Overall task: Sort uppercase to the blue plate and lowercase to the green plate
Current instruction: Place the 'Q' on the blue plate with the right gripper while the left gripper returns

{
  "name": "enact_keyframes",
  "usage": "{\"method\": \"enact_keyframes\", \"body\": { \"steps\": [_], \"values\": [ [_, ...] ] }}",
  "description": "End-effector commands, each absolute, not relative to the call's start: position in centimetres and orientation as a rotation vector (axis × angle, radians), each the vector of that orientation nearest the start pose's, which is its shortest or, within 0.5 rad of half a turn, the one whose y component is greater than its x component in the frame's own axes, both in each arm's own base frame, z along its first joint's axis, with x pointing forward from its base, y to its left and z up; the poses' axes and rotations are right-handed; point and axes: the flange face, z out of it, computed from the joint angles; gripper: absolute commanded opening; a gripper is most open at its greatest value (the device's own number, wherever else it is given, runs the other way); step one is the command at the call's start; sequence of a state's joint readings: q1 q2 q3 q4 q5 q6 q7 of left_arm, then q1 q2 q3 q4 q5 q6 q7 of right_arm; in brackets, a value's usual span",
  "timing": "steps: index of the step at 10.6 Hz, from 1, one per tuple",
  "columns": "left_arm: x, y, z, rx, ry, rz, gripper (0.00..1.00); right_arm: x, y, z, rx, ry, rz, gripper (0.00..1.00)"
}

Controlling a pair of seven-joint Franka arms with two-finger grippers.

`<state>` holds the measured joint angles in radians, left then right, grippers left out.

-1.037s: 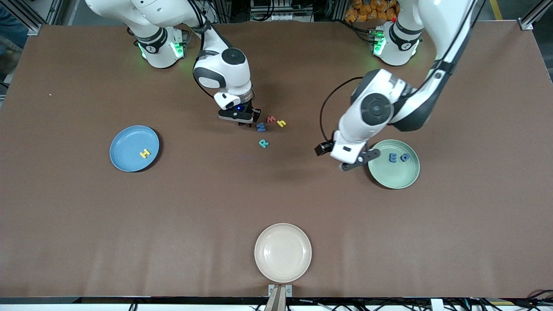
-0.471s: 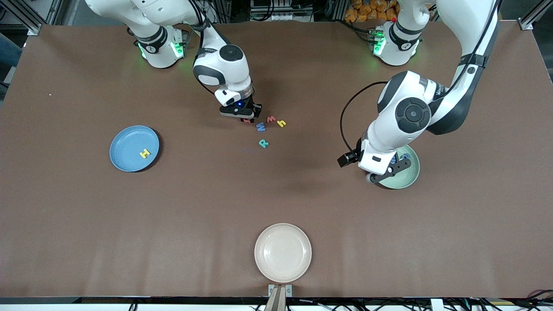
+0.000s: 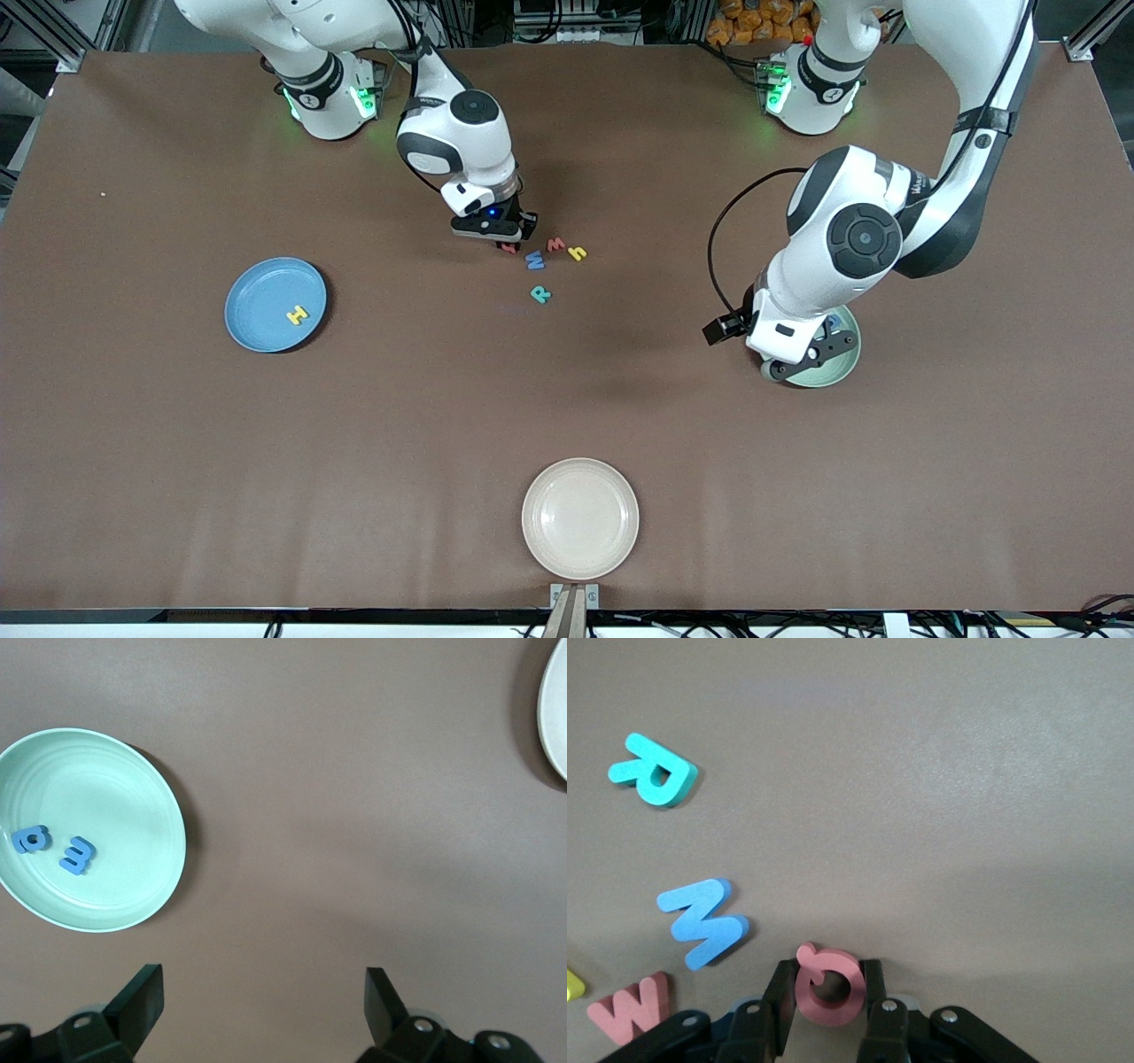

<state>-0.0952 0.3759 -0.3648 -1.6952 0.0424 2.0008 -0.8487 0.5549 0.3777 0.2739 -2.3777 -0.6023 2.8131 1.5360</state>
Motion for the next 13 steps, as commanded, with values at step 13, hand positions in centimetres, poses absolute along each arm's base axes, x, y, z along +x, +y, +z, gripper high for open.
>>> {"method": "enact_keyframes", "body": {
  "steps": [13],
  "values": [
    [57.8,-29.5,36.5,-3.145,-0.622,0.299,1.0,45.9,21.3,26.0,-3.195,-0.18,0.158,0.28]
  ]
}}
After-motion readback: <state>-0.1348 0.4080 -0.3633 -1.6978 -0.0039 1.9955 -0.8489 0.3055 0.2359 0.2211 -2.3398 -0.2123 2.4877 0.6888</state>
